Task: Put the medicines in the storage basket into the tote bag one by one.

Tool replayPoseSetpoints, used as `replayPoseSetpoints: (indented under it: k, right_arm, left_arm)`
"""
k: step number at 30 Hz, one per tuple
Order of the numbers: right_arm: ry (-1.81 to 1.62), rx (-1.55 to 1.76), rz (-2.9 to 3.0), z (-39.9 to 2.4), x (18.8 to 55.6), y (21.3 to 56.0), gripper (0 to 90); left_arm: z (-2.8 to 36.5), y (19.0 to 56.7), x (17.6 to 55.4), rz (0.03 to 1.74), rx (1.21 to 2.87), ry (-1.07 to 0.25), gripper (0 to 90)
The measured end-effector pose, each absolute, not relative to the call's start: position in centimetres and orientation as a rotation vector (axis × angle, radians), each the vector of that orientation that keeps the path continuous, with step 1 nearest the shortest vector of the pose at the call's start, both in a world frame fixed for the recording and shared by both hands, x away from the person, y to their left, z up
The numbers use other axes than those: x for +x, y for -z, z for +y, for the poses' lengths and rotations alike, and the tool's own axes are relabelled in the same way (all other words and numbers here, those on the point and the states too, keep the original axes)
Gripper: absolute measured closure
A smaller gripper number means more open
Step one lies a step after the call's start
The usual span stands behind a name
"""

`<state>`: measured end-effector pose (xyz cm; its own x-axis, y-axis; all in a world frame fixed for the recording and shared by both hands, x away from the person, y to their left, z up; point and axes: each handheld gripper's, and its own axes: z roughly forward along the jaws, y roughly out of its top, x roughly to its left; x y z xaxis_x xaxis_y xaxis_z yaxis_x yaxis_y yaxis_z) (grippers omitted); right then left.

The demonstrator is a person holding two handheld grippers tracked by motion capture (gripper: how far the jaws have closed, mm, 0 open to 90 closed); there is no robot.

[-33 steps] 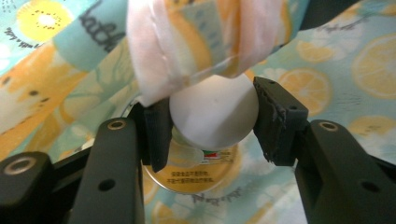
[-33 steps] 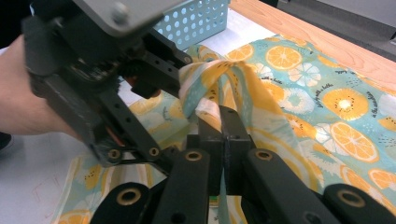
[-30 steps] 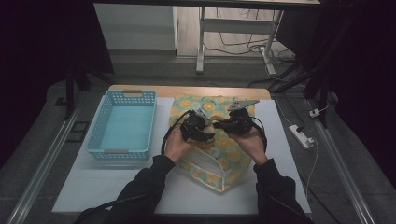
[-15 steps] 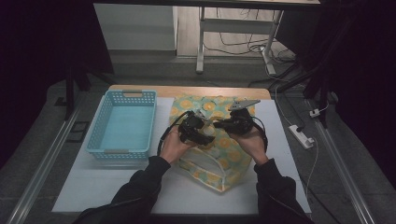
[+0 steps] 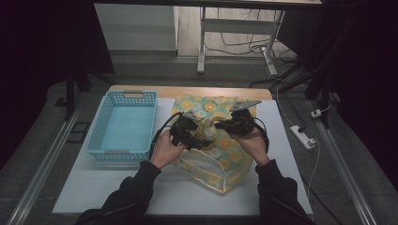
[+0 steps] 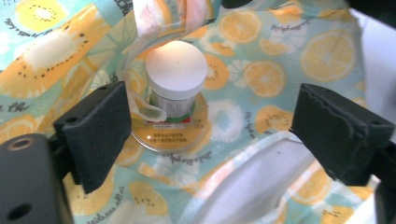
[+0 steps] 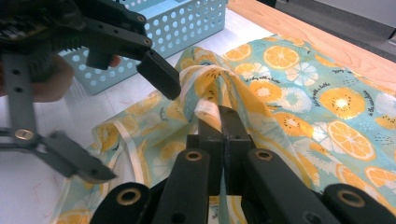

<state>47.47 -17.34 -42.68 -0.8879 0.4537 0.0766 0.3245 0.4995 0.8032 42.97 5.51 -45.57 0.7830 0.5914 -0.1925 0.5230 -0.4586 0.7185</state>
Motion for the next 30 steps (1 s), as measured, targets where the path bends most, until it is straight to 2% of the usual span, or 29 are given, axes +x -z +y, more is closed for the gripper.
replayPoseSetpoints:
  k: [10,21,30]
  right_arm:
    - [-1.344,0.672,2.588,-17.4,47.4,42.6,90.0]
    - [-1.342,0.671,2.587,-17.4,47.2,42.5,90.0]
    - [-1.338,0.668,2.586,-17.5,47.1,42.4,89.9]
  left_arm:
    - [6.5,45.7,41.8,0.796,2.127,-0.037,1.2]
    - [7.0,46.1,40.2,0.757,2.141,0.018,0.7]
    - [7.5,47.0,39.1,0.759,2.158,-0.024,0.0]
